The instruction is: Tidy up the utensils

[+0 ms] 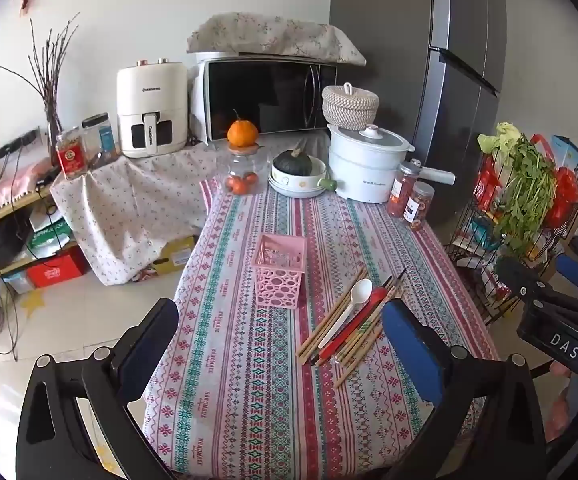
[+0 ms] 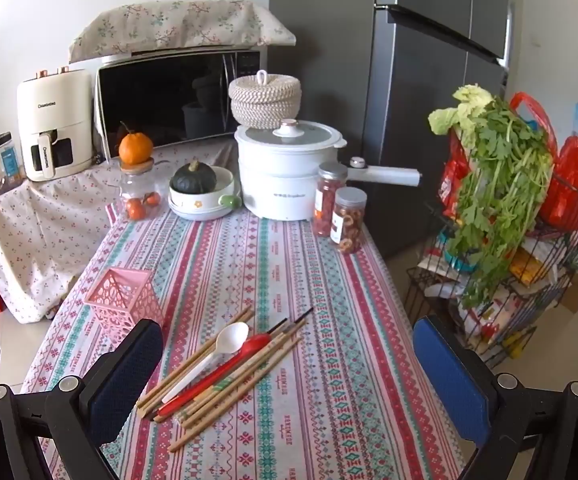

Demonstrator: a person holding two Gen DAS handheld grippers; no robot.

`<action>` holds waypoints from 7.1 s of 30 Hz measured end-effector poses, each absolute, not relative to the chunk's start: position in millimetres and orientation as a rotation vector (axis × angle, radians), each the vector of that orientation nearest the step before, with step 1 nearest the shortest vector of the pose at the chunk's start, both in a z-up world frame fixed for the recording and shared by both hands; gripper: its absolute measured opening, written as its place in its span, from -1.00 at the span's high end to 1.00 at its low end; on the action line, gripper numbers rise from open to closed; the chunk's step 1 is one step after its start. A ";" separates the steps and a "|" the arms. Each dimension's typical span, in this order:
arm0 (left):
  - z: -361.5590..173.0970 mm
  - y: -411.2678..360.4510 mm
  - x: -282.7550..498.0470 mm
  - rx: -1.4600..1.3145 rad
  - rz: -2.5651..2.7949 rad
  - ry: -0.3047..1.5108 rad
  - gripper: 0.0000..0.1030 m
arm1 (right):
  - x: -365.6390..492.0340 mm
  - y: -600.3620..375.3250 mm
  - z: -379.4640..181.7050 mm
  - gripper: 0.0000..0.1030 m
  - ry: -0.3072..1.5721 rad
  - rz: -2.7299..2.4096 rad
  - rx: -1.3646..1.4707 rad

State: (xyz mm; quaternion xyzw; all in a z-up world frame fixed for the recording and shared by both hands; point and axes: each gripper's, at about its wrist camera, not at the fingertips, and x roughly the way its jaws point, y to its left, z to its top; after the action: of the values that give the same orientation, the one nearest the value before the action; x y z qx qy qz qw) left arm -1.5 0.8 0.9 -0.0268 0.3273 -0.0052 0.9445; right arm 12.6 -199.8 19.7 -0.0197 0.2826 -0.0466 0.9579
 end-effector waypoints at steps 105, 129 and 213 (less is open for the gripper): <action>1.4 -12.6 34.8 -0.021 -0.057 0.673 -1.00 | 46.5 -225.7 11.9 -0.99 0.663 -0.116 0.024; -140.7 -109.7 271.2 0.058 -0.354 1.277 0.07 | 207.1 -307.6 -142.1 -0.63 1.196 -0.035 0.372; 28.5 59.6 110.8 -0.260 -0.311 0.405 0.89 | 122.9 -218.8 10.9 0.91 0.505 0.178 0.181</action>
State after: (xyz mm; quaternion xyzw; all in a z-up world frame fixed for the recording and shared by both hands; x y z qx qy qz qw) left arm 110.8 59.6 28.5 -0.1283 0.1997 -0.1532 0.9593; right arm 122.9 -218.8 10.9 0.0892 0.2490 0.0876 0.9604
